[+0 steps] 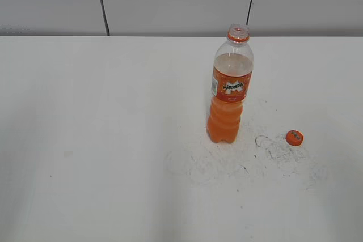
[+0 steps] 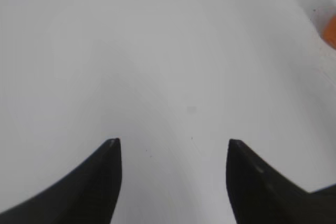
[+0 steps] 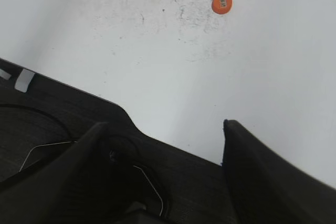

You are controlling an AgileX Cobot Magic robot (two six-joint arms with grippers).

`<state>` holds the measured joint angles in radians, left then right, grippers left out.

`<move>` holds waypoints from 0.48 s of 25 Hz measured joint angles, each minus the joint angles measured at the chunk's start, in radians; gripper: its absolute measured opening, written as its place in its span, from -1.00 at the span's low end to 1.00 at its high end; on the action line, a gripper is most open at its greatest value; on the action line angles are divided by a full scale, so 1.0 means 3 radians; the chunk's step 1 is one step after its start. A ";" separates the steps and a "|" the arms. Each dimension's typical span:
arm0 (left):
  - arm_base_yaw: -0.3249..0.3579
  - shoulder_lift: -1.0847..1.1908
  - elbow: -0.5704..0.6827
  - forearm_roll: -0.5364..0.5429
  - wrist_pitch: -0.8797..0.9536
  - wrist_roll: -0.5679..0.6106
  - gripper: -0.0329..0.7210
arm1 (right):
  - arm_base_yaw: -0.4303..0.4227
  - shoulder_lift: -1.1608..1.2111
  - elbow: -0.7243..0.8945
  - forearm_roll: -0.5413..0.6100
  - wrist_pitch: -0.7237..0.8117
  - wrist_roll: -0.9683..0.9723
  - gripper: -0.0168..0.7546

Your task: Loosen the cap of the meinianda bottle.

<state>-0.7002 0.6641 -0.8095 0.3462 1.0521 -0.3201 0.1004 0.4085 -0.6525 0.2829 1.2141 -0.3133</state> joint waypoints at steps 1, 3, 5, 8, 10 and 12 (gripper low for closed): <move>0.0000 -0.0169 0.0108 -0.0089 0.0019 0.0085 0.36 | 0.0000 -0.0082 0.0051 -0.0052 0.0000 0.0027 0.33; 0.0000 -0.0519 0.0300 -0.0257 0.0034 0.0225 0.34 | 0.0000 -0.0274 0.0179 -0.0186 0.0003 0.0082 0.33; 0.0000 -0.0825 0.0469 -0.0365 0.0046 0.0311 0.33 | 0.0000 -0.0402 0.0287 -0.0254 0.0003 0.0093 0.33; 0.0000 -0.1211 0.0679 -0.0433 0.0096 0.0379 0.32 | 0.0000 -0.0517 0.0484 -0.0323 0.0003 0.0097 0.33; 0.0000 -0.1423 0.0791 -0.0455 0.0106 0.0444 0.32 | 0.0000 -0.0539 0.0541 -0.0346 -0.0051 0.0088 0.33; 0.0000 -0.1575 0.0879 -0.0510 0.0094 0.0514 0.32 | 0.0000 -0.0543 0.0575 -0.0346 -0.0160 0.0045 0.32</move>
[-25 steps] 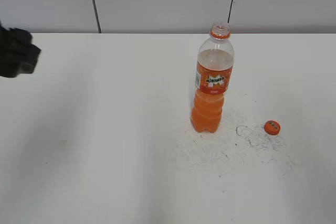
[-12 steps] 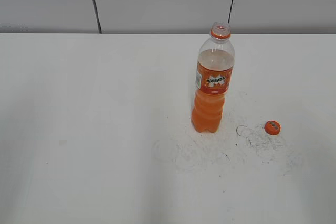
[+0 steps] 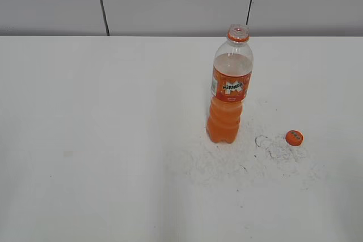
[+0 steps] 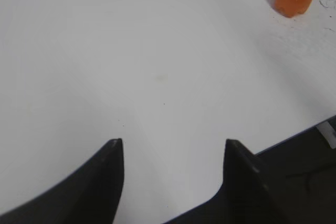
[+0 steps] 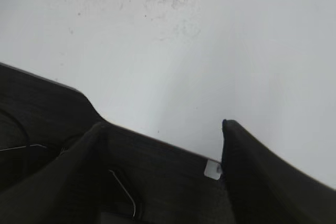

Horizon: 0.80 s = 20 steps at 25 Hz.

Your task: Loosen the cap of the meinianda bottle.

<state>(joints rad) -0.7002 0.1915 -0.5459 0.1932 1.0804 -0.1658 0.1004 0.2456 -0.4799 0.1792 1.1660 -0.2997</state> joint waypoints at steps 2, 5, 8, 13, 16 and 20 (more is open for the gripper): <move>0.0000 -0.0094 0.0027 -0.0112 -0.0021 0.0132 0.32 | 0.0000 0.0000 0.0080 -0.0026 -0.0147 -0.0073 0.32; 0.0000 -0.0121 0.0037 -0.0297 -0.0048 0.0396 0.29 | 0.0000 0.0000 0.0092 -0.0046 -0.0196 -0.0098 0.32; 0.0000 -0.0124 0.0043 -0.0389 -0.0070 0.0518 0.28 | 0.0000 0.0000 0.0092 -0.0064 -0.0200 -0.0097 0.32; 0.0000 -0.0136 0.0043 -0.0412 -0.0079 0.0553 0.28 | 0.0000 0.0000 0.0093 -0.0067 -0.0207 -0.0101 0.32; 0.0000 -0.0137 0.0043 -0.0412 -0.0084 0.0553 0.27 | 0.0000 0.0000 0.0093 -0.0067 -0.0207 -0.0105 0.32; 0.0058 -0.0143 0.0043 -0.0416 -0.0086 0.0553 0.27 | -0.0004 0.0000 0.0096 -0.0074 -0.0207 -0.0105 0.32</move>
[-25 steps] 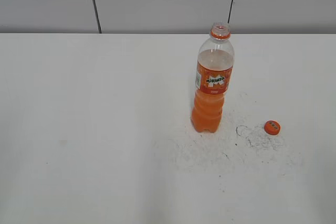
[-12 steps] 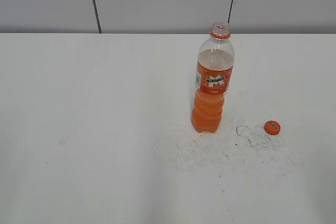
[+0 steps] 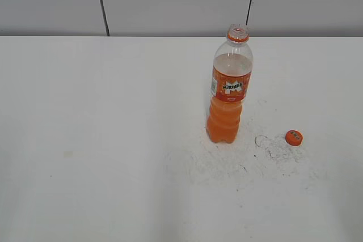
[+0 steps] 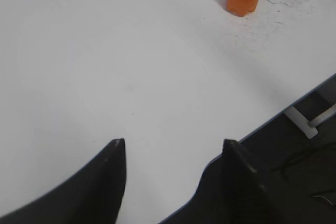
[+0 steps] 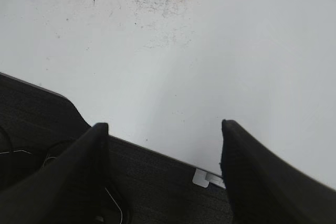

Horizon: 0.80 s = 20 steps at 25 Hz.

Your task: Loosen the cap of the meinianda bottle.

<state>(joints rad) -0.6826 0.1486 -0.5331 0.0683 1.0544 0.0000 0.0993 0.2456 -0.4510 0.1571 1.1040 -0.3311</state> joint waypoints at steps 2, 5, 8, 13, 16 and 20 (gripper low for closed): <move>0.0171 -0.0025 0.0000 0.0000 -0.0004 0.0000 0.27 | -0.0011 -0.0018 0.0000 0.0000 -0.0003 0.0000 0.32; 0.0489 -0.0176 0.0000 0.0000 -0.0004 0.0000 0.23 | -0.0011 -0.0168 0.0003 0.0000 -0.0006 0.0000 0.32; 0.0828 -0.0354 0.0000 0.0000 -0.0001 0.0000 0.19 | -0.0035 -0.0384 0.0003 0.0000 -0.0006 -0.0002 0.32; 0.1361 -0.0512 0.0000 0.0003 -0.0001 0.0000 0.18 | -0.0169 -0.0725 0.0003 0.0008 -0.0006 -0.0002 0.32; 0.1618 -0.0512 0.0000 0.0003 -0.0001 0.0000 0.18 | -0.0236 -0.0836 0.0003 0.0010 -0.0006 -0.0002 0.32; 0.1770 -0.0512 0.0000 0.0003 -0.0001 0.0000 0.18 | -0.0270 -0.0842 0.0003 0.0023 -0.0006 -0.0002 0.32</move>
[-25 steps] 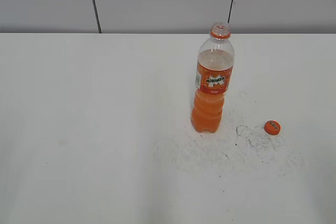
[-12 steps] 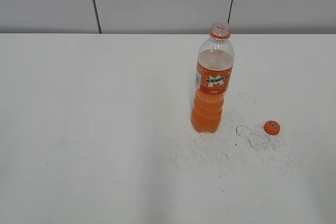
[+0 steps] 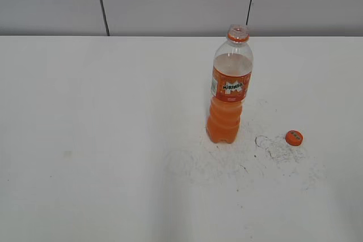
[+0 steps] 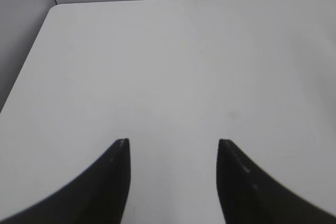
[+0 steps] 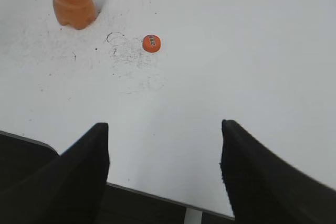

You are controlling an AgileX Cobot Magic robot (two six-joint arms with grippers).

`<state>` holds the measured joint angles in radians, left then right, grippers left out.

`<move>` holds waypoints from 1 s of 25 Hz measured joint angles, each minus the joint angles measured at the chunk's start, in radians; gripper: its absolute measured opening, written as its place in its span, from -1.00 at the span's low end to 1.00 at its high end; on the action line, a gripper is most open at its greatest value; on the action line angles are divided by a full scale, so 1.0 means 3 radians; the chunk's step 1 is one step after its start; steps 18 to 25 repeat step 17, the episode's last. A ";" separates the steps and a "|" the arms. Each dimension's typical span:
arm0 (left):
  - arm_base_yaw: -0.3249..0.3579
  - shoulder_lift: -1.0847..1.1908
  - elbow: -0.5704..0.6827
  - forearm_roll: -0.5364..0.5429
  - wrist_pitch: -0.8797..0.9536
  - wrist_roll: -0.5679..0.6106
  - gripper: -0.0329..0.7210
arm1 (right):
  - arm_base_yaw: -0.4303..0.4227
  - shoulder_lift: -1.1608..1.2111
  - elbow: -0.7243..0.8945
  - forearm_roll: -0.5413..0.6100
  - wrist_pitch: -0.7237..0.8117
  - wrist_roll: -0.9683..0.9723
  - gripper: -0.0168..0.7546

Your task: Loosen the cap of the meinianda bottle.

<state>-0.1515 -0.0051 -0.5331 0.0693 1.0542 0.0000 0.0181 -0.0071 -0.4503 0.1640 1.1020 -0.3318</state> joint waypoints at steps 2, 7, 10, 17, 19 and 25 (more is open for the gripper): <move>0.0013 0.0000 0.0000 0.0000 0.0000 0.0000 0.18 | 0.0000 0.0000 0.0000 0.0018 0.0000 0.0000 0.32; 0.0023 0.0000 0.0000 0.0000 0.0000 0.0000 0.14 | 0.0000 0.0000 0.0000 0.0058 0.0000 0.0000 0.32; 0.0042 0.0000 0.0000 0.0000 0.0000 0.0000 0.11 | 0.0000 0.0000 0.0000 0.0062 0.0000 0.0000 0.32; 0.0331 0.0000 0.0000 0.0000 0.0000 0.0000 0.08 | 0.0000 0.0000 0.0000 0.0063 0.0000 0.0000 0.32; 0.0331 0.0000 0.0000 0.0000 0.0000 0.0000 0.08 | 0.0000 0.0000 0.0000 0.0063 0.0000 0.0000 0.32; 0.0331 0.0000 0.0000 0.0000 0.0000 0.0000 0.08 | 0.0000 0.0000 0.0000 0.0063 0.0000 0.0000 0.32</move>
